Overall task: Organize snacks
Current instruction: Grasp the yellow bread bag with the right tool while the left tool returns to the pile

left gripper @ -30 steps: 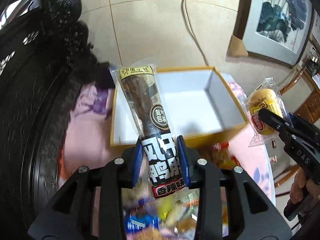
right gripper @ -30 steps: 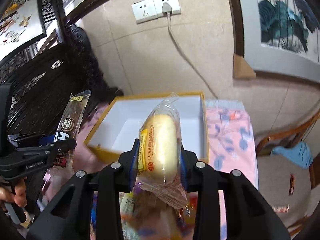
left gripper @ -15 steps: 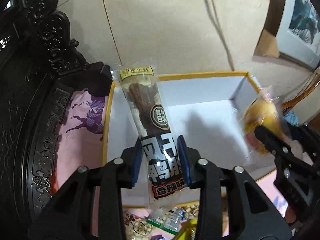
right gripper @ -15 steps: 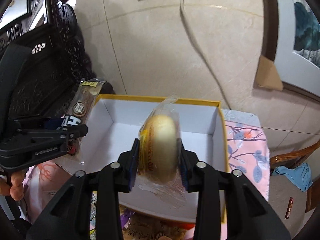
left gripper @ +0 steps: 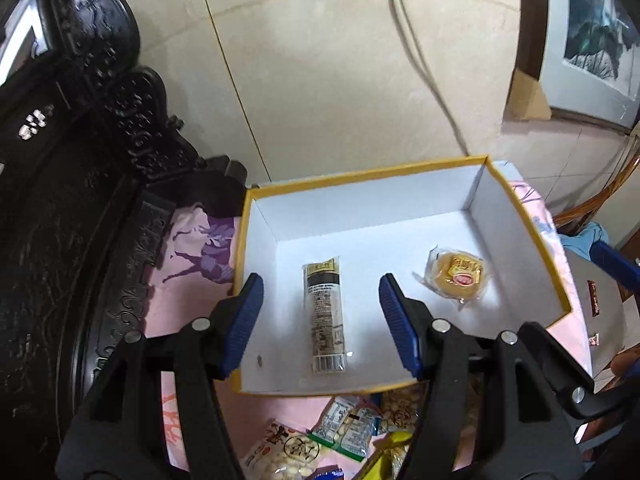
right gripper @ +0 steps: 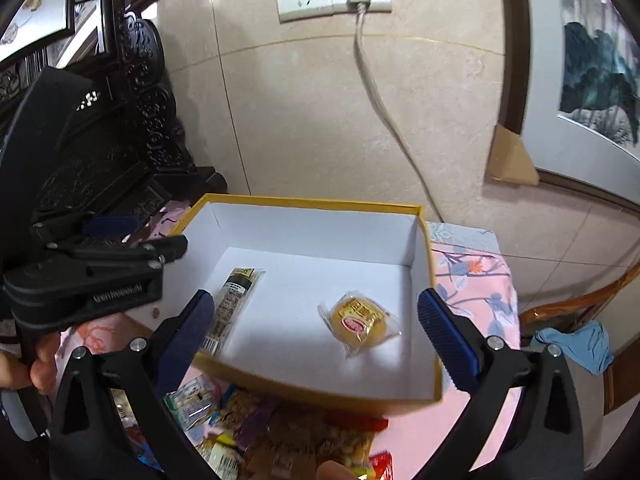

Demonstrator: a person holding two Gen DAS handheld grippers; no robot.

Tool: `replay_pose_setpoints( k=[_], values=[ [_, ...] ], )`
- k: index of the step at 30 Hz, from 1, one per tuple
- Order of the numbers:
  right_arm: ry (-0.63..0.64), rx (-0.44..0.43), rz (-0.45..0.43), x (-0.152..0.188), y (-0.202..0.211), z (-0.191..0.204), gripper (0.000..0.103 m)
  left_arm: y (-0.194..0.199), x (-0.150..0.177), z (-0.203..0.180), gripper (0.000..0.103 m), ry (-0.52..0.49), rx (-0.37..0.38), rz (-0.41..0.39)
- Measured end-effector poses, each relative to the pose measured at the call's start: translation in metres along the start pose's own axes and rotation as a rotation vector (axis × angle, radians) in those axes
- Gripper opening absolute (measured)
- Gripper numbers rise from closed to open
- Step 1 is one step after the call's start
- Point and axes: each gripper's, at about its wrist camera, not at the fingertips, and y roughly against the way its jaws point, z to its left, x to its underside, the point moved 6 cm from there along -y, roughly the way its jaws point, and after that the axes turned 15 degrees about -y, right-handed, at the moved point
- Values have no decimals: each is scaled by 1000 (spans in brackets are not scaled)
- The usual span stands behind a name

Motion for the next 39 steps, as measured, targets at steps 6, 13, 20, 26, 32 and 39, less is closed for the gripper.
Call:
replay_pose_setpoints(
  k=[6, 13, 20, 26, 32, 39],
  values=[
    [-7, 11, -33, 13, 47, -3, 102, 52, 4, -3, 62, -8, -33, -64],
    [3, 33, -22, 61, 99, -24, 102, 101, 35, -2, 80, 15, -52, -109],
    [-57, 94, 212, 161, 106, -82, 86, 109, 132, 0, 87, 95, 3, -38],
    [-228, 121, 339, 220, 94, -98, 85, 108, 206, 0, 88, 169, 11, 69],
    [-266, 136, 386, 245, 73, -79, 81, 117, 252, 7, 88, 202, -10, 129],
    [-327, 176, 431, 257, 51, -80, 59, 126, 281, 23, 88, 269, -40, 168]
  ],
)
